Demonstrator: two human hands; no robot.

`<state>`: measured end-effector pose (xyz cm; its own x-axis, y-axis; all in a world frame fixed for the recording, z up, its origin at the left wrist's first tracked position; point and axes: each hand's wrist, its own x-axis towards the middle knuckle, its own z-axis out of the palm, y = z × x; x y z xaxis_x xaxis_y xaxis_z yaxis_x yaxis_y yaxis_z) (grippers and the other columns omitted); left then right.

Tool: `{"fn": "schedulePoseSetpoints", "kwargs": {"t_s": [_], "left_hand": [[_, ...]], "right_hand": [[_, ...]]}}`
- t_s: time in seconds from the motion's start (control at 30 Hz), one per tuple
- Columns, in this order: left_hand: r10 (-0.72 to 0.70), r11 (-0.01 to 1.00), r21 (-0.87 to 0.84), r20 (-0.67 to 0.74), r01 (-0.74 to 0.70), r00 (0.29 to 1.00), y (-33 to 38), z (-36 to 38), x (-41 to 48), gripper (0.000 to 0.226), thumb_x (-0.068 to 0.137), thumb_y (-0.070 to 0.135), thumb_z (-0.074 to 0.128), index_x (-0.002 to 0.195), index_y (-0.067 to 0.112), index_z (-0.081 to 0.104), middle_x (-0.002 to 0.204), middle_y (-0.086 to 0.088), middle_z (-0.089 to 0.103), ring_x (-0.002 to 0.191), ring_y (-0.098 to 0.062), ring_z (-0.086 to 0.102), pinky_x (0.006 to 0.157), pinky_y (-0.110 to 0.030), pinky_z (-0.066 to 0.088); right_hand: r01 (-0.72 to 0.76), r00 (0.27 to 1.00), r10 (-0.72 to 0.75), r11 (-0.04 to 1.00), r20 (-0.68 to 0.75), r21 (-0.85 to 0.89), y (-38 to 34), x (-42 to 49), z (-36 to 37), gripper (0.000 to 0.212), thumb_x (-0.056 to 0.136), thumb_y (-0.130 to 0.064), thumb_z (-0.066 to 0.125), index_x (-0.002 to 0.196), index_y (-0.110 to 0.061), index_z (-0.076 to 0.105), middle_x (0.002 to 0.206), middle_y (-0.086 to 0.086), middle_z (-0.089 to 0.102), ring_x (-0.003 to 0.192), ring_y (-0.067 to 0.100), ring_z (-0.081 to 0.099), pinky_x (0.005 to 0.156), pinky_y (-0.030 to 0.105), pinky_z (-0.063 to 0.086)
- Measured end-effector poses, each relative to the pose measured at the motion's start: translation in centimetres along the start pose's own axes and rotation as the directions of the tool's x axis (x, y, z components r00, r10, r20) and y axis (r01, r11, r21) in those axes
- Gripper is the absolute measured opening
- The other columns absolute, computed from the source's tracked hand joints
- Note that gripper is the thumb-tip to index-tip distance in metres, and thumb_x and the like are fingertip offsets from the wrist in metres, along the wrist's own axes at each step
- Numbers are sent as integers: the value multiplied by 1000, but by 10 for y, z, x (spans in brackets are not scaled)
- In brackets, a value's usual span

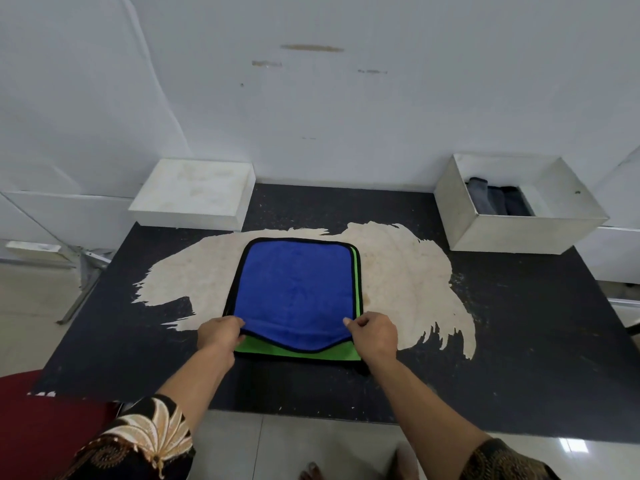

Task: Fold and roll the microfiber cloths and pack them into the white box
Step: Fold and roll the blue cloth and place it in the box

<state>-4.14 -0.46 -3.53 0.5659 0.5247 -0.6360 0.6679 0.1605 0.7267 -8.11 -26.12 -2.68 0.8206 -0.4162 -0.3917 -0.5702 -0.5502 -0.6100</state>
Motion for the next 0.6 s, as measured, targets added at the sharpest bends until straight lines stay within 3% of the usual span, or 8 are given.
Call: {"fn": "schedulePoseSetpoints", "kwargs": {"t_s": [0.17, 0.3, 0.37, 0.43, 0.57, 0.6], "left_hand": [[-19, 1000, -11, 40, 19, 999, 6, -1, 1, 14, 82, -9, 64, 91, 2, 63, 101, -15, 65, 90, -27, 63, 80, -35, 56], [37, 997, 72, -44, -33, 998, 10, -5, 3, 15, 82, 8, 76, 76, 7, 62, 98, -13, 66, 88, -30, 64, 82, -40, 57], [73, 986, 156, -65, -62, 995, 12, -9, 3, 22, 79, 18, 81, 72, 7, 64, 93, -10, 68, 88, -31, 64, 86, -43, 57], [74, 985, 163, -51, -65, 996, 14, -12, 7, 23, 76, 20, 84, 74, 5, 67, 90, -11, 70, 87, -32, 65, 86, -45, 57], [13, 991, 133, 68, -22, 998, 23, -12, 15, 5, 83, -3, 66, 84, 2, 65, 103, -16, 68, 87, -30, 63, 78, -41, 57], [-22, 994, 110, 120, 8, 993, 26, -10, 15, 13, 85, -9, 55, 89, -1, 65, 105, -15, 65, 87, -29, 61, 72, -37, 55]], "right_hand": [[-212, 977, 202, 952, 66, 222, -6, 8, 0, 22, 77, -20, 83, 82, -15, 63, 85, 4, 68, 80, 21, 66, 75, 37, 59], [-470, 880, 310, 685, 360, 557, -21, 9, -3, 12, 83, 8, 65, 82, -4, 61, 87, 14, 65, 73, 22, 60, 63, 34, 57], [-528, 842, 291, 614, 454, 587, -29, 8, -9, 13, 87, 9, 55, 92, -2, 61, 82, 10, 61, 68, 18, 56, 58, 29, 51], [-549, 820, 261, 613, 509, 569, -34, 10, -15, 19, 91, 7, 50, 104, 1, 63, 82, 9, 57, 66, 16, 52, 56, 26, 49], [-559, 804, 243, 618, 543, 552, -40, 15, -25, 29, 89, 8, 45, 111, 3, 63, 84, 8, 51, 62, 15, 45, 53, 26, 45], [-550, 811, 237, 623, 535, 556, -41, 17, -28, 31, 87, 9, 45, 111, 4, 63, 85, 8, 51, 62, 16, 44, 53, 26, 44]]}}
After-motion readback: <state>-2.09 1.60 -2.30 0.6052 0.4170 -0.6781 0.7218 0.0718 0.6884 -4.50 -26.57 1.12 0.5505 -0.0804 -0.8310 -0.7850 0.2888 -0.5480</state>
